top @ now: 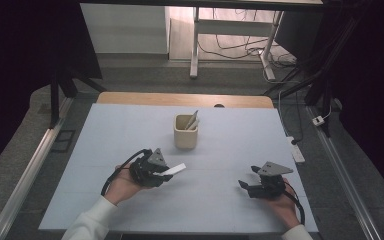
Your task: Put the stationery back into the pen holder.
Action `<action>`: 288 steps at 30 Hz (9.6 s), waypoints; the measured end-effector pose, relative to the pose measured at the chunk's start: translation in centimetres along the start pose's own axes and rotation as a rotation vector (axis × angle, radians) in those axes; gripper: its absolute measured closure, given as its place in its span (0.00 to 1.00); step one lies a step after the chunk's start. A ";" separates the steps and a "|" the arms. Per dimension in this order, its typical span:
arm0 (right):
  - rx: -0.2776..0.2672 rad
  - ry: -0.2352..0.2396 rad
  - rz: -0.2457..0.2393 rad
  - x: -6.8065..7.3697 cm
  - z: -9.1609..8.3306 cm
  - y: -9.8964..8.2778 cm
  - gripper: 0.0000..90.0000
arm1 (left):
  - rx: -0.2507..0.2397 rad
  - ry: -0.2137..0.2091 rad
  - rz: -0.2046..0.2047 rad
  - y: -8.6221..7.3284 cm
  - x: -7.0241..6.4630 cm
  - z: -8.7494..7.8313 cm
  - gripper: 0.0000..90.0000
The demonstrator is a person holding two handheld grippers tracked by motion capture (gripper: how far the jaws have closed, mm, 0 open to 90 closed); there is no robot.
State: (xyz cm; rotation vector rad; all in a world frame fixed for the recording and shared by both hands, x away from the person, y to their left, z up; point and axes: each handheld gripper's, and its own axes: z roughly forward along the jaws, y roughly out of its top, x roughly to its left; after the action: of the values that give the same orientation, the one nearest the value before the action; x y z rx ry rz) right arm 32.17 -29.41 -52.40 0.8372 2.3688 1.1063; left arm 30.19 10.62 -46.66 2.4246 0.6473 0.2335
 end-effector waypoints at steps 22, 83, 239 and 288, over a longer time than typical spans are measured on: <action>0.005 0.005 -0.002 0.0 0.2 -0.1 0.27 | 0.016 -0.016 0.047 1.5 -0.6 1.7 0.73; -0.037 0.058 -0.060 2.4 -0.1 1.9 0.28 | 0.023 -0.027 0.105 2.9 -1.8 3.3 0.73; -0.132 0.292 -0.265 9.3 4.0 7.8 0.78 | -0.345 -0.146 -0.022 3.0 -1.9 2.5 0.59; -0.117 0.183 -0.045 5.5 1.5 5.2 0.43 | -0.370 -0.090 -0.045 2.3 -1.1 -0.4 0.73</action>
State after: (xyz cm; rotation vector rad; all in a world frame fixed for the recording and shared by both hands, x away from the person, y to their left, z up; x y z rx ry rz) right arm 30.75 -22.29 -49.78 0.6639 2.4272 1.3403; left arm 29.98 8.69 -44.94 2.0518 0.5624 0.2038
